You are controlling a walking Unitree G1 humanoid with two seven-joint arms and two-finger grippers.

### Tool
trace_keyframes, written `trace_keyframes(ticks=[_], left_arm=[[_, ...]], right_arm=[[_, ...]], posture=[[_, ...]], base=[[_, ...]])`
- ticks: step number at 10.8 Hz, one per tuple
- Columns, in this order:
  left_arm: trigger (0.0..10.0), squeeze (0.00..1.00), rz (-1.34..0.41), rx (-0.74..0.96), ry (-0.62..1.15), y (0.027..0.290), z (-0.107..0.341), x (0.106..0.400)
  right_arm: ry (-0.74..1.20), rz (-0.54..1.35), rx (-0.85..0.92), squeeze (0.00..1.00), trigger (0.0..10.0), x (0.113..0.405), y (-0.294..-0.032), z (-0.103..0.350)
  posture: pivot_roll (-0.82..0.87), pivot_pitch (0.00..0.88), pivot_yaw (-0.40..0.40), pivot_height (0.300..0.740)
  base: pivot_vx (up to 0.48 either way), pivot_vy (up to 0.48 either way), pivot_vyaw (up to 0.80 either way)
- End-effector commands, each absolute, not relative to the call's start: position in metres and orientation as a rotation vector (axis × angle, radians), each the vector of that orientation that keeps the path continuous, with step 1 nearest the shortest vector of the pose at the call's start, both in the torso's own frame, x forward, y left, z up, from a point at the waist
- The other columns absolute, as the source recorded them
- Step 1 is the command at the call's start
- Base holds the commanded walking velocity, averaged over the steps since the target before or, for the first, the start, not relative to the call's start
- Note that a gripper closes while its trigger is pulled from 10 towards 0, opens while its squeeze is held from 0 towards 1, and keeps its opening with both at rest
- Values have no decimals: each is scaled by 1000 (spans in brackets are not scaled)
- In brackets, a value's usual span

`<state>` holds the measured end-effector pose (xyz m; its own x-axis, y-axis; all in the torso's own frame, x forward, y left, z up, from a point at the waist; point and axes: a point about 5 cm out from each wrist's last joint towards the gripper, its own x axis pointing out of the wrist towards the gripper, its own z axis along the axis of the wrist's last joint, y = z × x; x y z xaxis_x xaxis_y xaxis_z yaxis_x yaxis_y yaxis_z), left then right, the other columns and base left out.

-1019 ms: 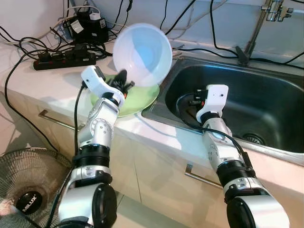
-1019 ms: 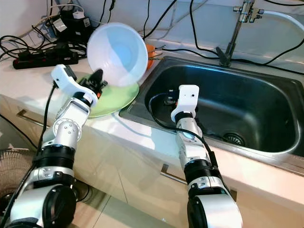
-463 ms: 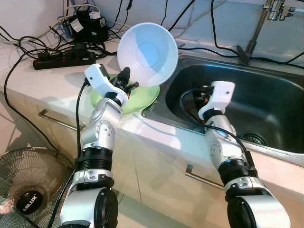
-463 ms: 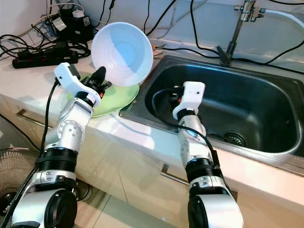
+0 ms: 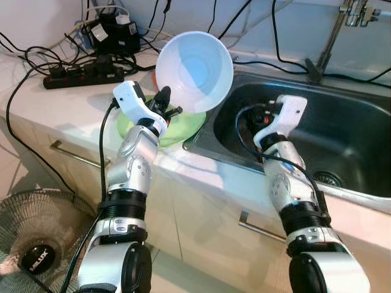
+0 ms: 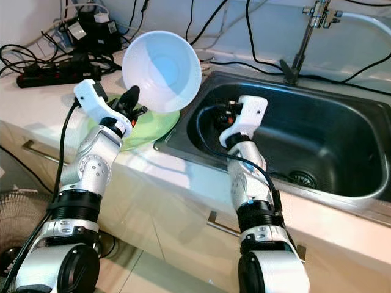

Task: Kitchen organization

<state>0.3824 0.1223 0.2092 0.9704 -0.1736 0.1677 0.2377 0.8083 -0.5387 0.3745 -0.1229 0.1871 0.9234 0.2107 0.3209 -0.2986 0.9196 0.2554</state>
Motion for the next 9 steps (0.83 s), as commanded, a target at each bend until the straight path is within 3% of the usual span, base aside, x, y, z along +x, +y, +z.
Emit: trace_keyframes(ticks=[1, 9], left_arm=[[10000, 0, -230, -569, -157, 123, 217, 381], [10000, 0, -348, -491, -131, 106, 214, 377]], right_arm=[[-300, 287, 324, 0, 10000, 373, -121, 189], [-308, 365, 355, 0, 10000, 366, -112, 192]], posture=[[145, 0, 72, 740], [149, 0, 74, 740]], base=[[0, 0, 0], [0, 0, 0]])
